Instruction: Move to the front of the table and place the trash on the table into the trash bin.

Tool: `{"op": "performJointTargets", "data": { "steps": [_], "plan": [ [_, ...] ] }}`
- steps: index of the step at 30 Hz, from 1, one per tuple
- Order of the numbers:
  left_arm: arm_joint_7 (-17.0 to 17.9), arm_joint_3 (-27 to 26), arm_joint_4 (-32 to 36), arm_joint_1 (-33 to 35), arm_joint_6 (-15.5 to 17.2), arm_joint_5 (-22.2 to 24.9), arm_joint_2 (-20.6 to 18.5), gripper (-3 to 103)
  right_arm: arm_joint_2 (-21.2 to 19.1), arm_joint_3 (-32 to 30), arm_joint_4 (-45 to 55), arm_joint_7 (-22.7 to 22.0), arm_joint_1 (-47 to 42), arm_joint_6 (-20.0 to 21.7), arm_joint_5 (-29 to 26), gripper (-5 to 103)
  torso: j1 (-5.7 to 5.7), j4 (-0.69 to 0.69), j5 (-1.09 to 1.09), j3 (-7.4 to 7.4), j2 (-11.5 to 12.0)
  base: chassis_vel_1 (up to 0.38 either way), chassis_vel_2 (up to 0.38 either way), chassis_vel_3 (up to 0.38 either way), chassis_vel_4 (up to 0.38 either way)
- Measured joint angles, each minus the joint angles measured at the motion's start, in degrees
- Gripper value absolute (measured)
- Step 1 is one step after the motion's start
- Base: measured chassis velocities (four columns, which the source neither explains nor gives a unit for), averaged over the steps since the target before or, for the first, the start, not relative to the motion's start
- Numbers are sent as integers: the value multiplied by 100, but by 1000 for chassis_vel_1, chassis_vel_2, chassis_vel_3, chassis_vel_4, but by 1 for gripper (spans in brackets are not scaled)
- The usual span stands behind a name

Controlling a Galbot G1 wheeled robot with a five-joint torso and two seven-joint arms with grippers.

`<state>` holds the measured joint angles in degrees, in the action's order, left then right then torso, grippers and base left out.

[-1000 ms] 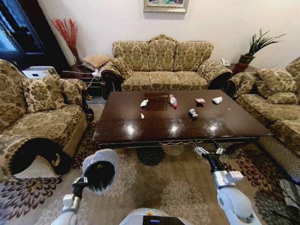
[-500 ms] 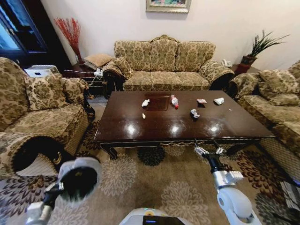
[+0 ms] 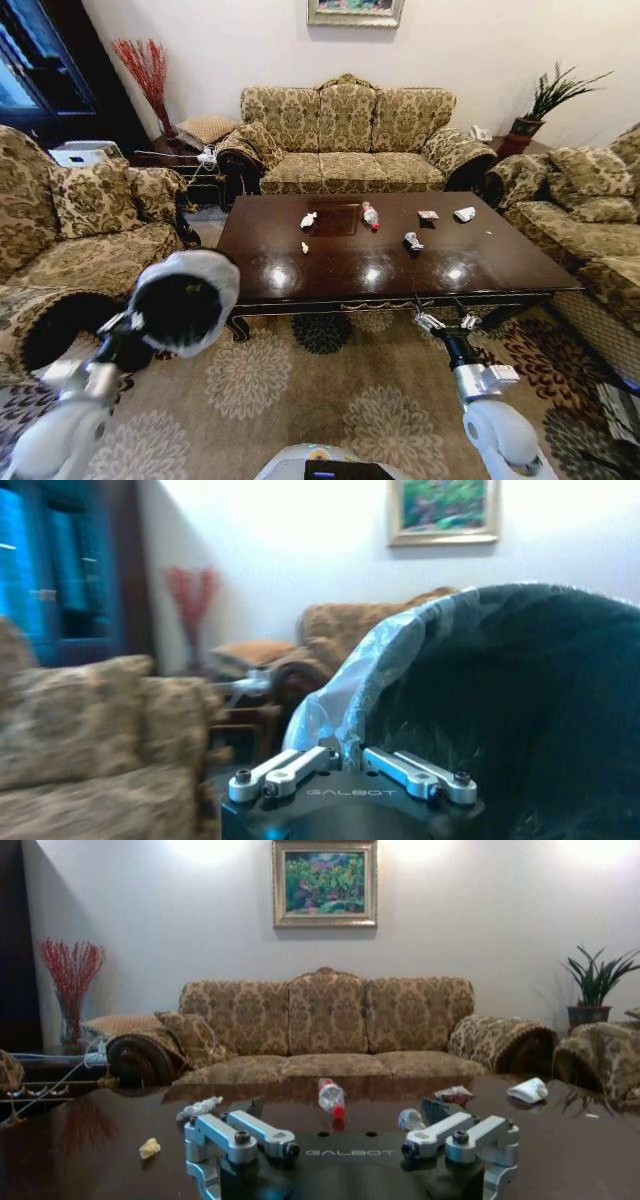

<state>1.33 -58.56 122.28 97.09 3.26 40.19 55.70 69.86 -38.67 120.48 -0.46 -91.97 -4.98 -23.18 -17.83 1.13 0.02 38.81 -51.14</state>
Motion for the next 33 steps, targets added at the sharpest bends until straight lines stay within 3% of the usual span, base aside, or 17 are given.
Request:
{"op": "performJointTargets", "data": {
  "steps": [5,8,20,24,27,31,33],
  "plan": [
    [178,191,-296,-271,135,311,-611,0,0,0,-1,0,-1,0,0,100,1,3,-2,0,0,0,0,0,0],
    [205,236,-441,-341,136,402,-778,0,0,0,0,0,-1,0,0,100,0,4,-5,0,0,0,0,0,0],
    [477,126,-397,-667,299,727,-947,0,-16,33,49,-21,76,125,0,100,0,2,-1,0,0,0,0,0,0],
    [465,108,-311,-627,319,727,-920,0,-98,159,326,-116,403,620,1,100,1,4,-1,-1,0,0,0,0,0],
    [418,122,-273,-550,326,719,-851,0,-227,361,745,-269,900,1397,6,100,0,4,-4,0,0,0,0,0,0],
    [414,129,-280,-509,334,722,-837,0,-298,471,984,-352,1180,1828,13,100,0,5,-4,-1,0,0,0,0,0],
    [424,132,-285,-504,343,739,-827,0,-312,481,1005,-358,1196,1855,-28,100,1,5,-1,0,0,0,0,0,0]
  ]
}}
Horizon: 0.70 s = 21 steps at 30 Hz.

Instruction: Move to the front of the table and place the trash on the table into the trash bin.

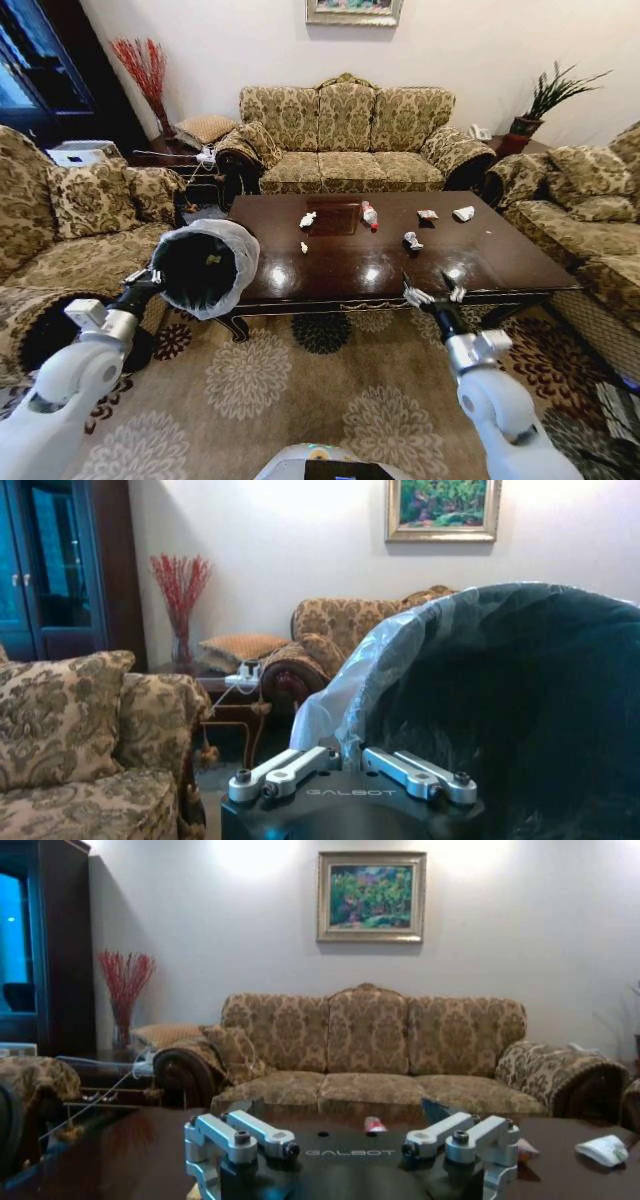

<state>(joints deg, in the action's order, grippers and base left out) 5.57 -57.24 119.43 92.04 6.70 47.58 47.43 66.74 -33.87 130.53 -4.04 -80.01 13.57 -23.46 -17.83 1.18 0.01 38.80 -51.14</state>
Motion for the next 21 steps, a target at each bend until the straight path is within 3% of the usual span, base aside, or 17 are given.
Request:
{"op": "performJointTargets", "data": {
  "steps": [3,9,12,16,21],
  "plan": [
    [19,-1,-31,57,47,29,112,0,-45,-44,86,118,-206,-170,-403,100,0,-3,-2,0,0,0,0,0,0],
    [22,-27,-180,125,53,-11,151,0,-14,-125,-57,309,-494,-507,-215,100,1,-2,-2,0,0,0,0,0,0],
    [59,-32,-243,105,99,-6,69,0,-45,-133,-138,325,-444,-574,-192,100,1,-1,-2,0,0,0,0,0,0],
    [384,-87,-288,-49,323,540,-239,0,-53,-56,-366,413,-202,-701,-191,100,0,-2,-1,0,0,0,0,0,0],
    [448,-135,-316,-81,308,568,-312,0,26,48,-534,480,-72,-705,-100,100,0,-2,0,0,0,0,0,0,0]
  ]
}}
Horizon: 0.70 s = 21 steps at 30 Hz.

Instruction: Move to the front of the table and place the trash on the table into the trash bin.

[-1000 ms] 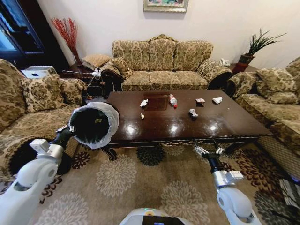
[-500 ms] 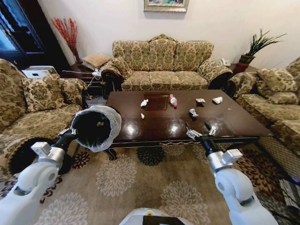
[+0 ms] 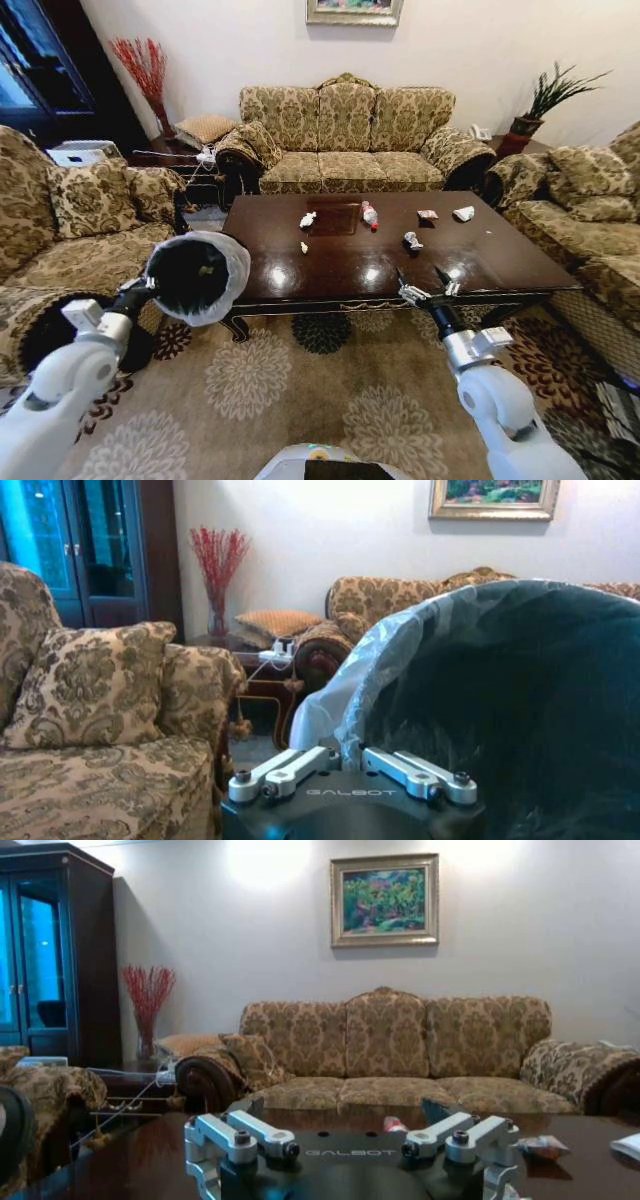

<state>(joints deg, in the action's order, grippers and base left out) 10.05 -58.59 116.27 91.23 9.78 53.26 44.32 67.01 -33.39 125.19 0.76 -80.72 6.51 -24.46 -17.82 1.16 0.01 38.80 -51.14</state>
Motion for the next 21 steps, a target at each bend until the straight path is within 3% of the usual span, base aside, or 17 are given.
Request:
{"op": "performJointTargets", "data": {
  "steps": [13,21],
  "plan": [
    [-92,129,212,125,-197,-472,351,0,105,77,-189,-2,58,-25,71,100,1,1,-2,-1,0,-25,25,24,-24],
    [-227,127,238,179,-319,-581,405,0,122,90,-204,-20,39,-50,79,100,-1,2,-1,0,0,-152,151,154,-168]
  ]
}}
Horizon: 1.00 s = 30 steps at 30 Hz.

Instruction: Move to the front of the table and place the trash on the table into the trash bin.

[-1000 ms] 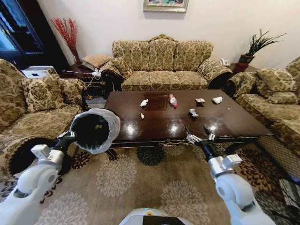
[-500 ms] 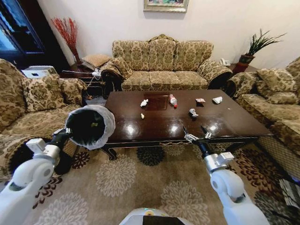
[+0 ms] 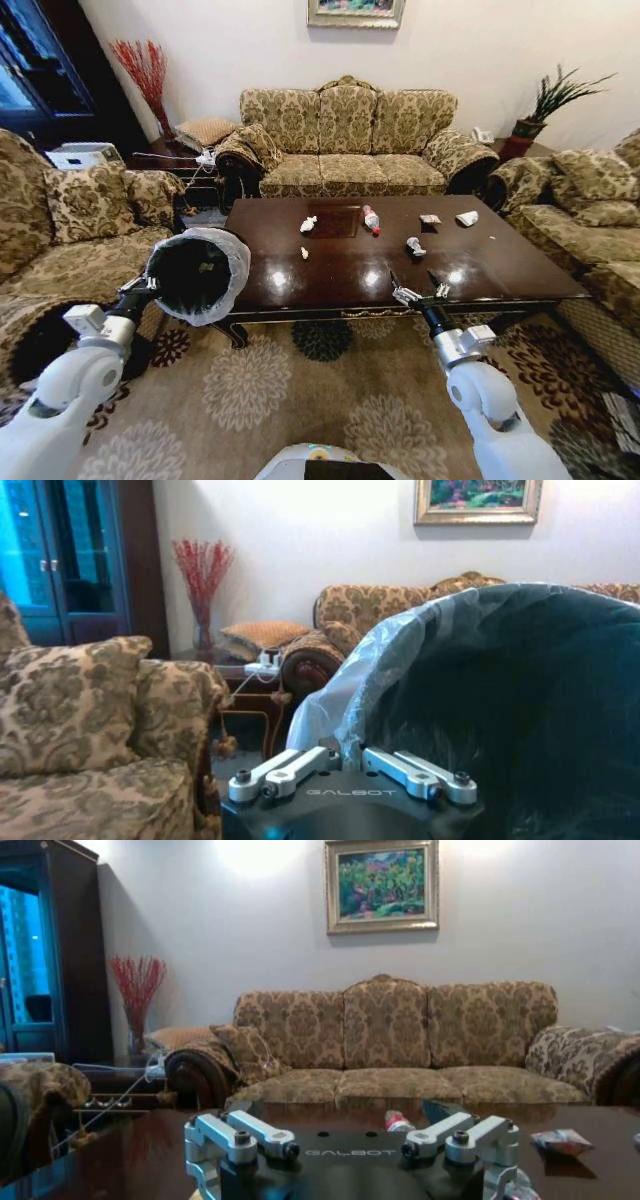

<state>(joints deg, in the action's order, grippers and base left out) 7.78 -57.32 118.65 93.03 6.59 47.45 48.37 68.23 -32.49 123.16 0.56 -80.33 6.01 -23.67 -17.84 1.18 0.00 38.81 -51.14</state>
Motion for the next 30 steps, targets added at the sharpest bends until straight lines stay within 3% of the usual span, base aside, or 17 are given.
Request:
{"op": "performJointTargets", "data": {
  "steps": [4,9,11,17,19,23,26,30],
  "plan": [
    [-43,-13,23,6,-13,-17,0,0,9,56,70,-107,-5,32,-61,100,-3,-3,-1,0,0,-163,143,150,-179],
    [-54,-10,56,-5,-12,-72,-34,0,-17,222,146,-202,104,490,-273,100,-4,-3,-1,2,1,-39,54,44,-44],
    [-76,1,32,-7,-6,-331,-68,0,-19,401,-79,-101,296,688,-336,100,3,-2,1,-1,0,0,0,0,0],
    [-28,0,-24,11,58,-390,-123,0,37,663,-395,-22,476,391,-123,100,5,0,-2,-2,-1,0,0,0,0],
    [134,-20,-1,57,128,-192,-99,0,98,758,-449,-122,542,283,-48,100,4,-1,-2,-2,-1,0,0,0,0],
    [250,-14,17,92,183,-63,-10,0,123,883,-568,-188,711,286,-51,100,1,-1,0,0,-1,0,0,0,0],
    [251,25,63,96,200,-55,17,0,156,1024,-727,-151,952,515,-17,100,1,-1,0,0,0,0,0,0,0],
    [250,28,121,96,210,-51,17,0,245,1131,-880,-12,1099,421,53,100,1,-1,-1,0,-1,0,0,0,0]
  ]
}}
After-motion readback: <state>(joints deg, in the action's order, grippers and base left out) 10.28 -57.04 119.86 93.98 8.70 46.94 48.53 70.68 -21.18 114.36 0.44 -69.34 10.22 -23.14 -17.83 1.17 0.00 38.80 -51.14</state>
